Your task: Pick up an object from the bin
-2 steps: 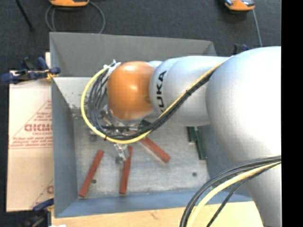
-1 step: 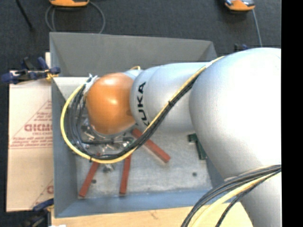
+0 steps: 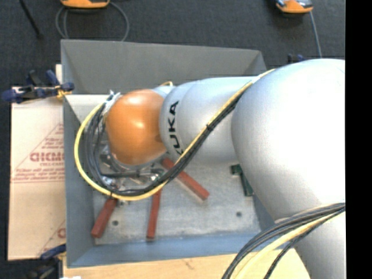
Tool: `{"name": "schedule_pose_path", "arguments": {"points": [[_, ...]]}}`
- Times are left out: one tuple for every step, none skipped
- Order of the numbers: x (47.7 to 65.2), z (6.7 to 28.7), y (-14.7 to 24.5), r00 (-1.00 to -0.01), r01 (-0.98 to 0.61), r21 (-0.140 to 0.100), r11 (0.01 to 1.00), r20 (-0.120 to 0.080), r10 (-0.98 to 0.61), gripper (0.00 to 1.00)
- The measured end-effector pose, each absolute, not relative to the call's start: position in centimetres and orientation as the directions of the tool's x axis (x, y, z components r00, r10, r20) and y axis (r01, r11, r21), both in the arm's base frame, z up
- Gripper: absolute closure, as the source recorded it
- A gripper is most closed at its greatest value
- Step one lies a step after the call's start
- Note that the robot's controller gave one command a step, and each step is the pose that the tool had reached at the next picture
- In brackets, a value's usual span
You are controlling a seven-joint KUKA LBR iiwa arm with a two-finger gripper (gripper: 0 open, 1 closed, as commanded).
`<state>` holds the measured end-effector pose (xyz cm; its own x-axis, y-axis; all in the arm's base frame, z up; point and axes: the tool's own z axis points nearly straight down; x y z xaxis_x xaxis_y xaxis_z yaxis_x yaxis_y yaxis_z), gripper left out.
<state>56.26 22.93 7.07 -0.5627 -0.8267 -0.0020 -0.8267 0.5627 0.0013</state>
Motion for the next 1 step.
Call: {"name": "schedule_pose_path", "arguments": {"points": [[55.87,23.07,19.45,-0.441,-0.897,-0.009,0.441,-0.008,-0.897,1.0]]}}
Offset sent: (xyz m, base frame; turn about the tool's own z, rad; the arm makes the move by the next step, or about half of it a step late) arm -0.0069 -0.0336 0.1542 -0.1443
